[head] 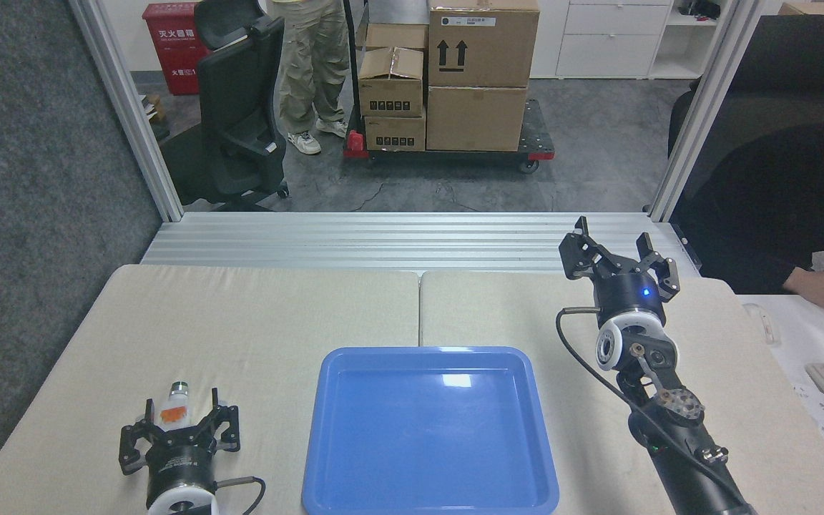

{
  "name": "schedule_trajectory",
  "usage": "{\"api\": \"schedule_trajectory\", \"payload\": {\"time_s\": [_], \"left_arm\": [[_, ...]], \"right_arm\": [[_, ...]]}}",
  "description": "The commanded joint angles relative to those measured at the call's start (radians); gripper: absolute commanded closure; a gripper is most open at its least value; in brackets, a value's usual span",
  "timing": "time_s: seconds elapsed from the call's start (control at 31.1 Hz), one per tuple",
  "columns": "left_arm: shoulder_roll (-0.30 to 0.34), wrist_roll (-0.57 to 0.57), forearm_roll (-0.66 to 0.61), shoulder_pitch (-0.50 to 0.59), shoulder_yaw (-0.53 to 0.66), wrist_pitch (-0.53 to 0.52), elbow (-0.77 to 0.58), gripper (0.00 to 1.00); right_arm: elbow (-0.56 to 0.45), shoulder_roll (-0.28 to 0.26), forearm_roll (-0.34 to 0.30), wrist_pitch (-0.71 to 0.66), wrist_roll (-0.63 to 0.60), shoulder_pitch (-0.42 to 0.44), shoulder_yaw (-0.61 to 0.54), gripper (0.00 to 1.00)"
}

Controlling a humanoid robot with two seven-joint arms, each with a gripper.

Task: Pick up switch part and place in tray
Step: 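Lower the open left gripper over the switch part and close on it, then lift the switch part with the left gripper and carry it toward the blue tray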

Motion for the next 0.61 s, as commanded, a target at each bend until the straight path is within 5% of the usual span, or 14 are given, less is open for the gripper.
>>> {"api": "schedule_trajectory", "payload": {"time_s": [0.0,0.22,0.39,0.58], "left_arm": [[-0.005,-0.027,0.058,-0.004,-0.008,0.002,0.105,0.11],[-0.002,-0.032,0.066,-0.056,0.000,0.004,0.157,0.16],[0.014,-0.032,0.075,-0.063,0.000,0.007,0.180,0.63],[0.040,-0.046,0.075,-0.064,0.000,0.007,0.182,0.72]], "right_arm": [[0.000,0.000,0.000,0.000,0.001,0.000,0.000,0.00],[-0.001,0.000,0.000,0.000,0.001,0.000,0.001,0.00],[-0.001,0.000,0.000,0.000,0.001,0.000,0.001,0.00],[-0.001,0.000,0.000,0.000,0.001,0.000,0.003,0.00]]}}
